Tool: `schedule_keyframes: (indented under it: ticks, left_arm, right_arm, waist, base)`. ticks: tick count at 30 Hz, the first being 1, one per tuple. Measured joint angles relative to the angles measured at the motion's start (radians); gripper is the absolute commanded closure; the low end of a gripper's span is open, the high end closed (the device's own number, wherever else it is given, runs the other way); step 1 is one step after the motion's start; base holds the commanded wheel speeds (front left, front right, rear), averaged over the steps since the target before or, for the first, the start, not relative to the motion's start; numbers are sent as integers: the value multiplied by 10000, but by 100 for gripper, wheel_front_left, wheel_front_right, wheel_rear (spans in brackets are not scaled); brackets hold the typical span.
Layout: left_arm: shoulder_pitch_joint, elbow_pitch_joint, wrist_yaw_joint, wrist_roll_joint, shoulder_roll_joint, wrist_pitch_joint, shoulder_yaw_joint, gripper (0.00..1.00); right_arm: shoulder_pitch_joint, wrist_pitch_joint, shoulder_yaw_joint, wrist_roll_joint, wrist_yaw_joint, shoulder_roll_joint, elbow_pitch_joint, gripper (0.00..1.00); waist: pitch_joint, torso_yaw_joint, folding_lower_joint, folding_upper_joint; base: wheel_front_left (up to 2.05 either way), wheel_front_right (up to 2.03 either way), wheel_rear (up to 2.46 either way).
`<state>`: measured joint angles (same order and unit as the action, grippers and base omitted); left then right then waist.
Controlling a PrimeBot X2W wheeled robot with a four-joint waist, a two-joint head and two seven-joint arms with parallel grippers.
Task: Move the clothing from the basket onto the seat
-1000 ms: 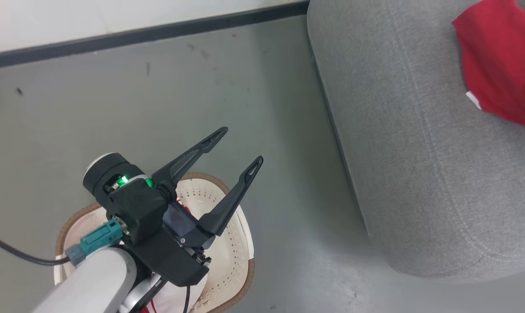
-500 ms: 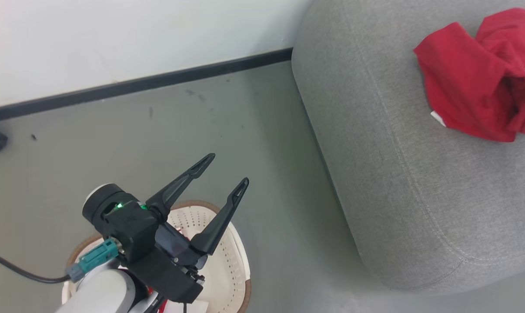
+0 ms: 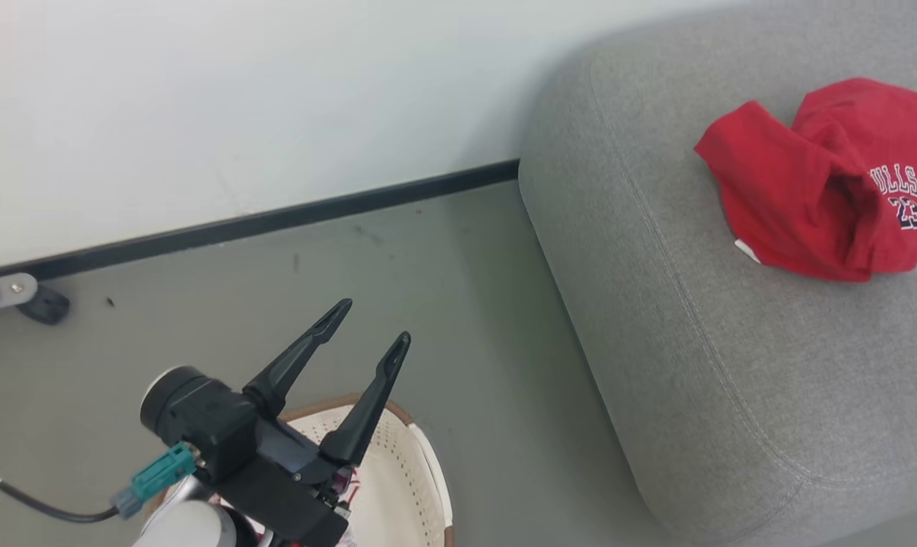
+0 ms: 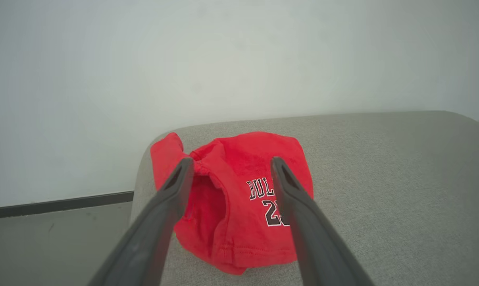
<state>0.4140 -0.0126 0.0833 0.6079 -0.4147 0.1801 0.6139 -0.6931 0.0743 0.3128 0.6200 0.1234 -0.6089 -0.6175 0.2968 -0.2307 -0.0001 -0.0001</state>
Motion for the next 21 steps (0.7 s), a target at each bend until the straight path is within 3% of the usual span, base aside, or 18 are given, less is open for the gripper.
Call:
schedule_keyframes:
  ticks: [10,16,21]
  left_arm:
    - [-655,293,-433,148,134,245,-261,0]
    - [-1258,382,-903,184,144,334,-562,0]
    - [-1739,366,-1160,295,144,422,-773,0]
  right_arm:
    - [1734,1078,-234,213,-17,79,1894,0]
    - [2871,1413,-238,96,-401,121,3162,0]
    - [3866,1509,-324,174,-746,516,4050,0]
  waist:
    - [-883,488,0,1]
    - [-1315,951,0,0]
    - [-1602,1327,0,0]
  base:
    - [0,0,0]
    - [0,0,0]
    - [0,0,0]
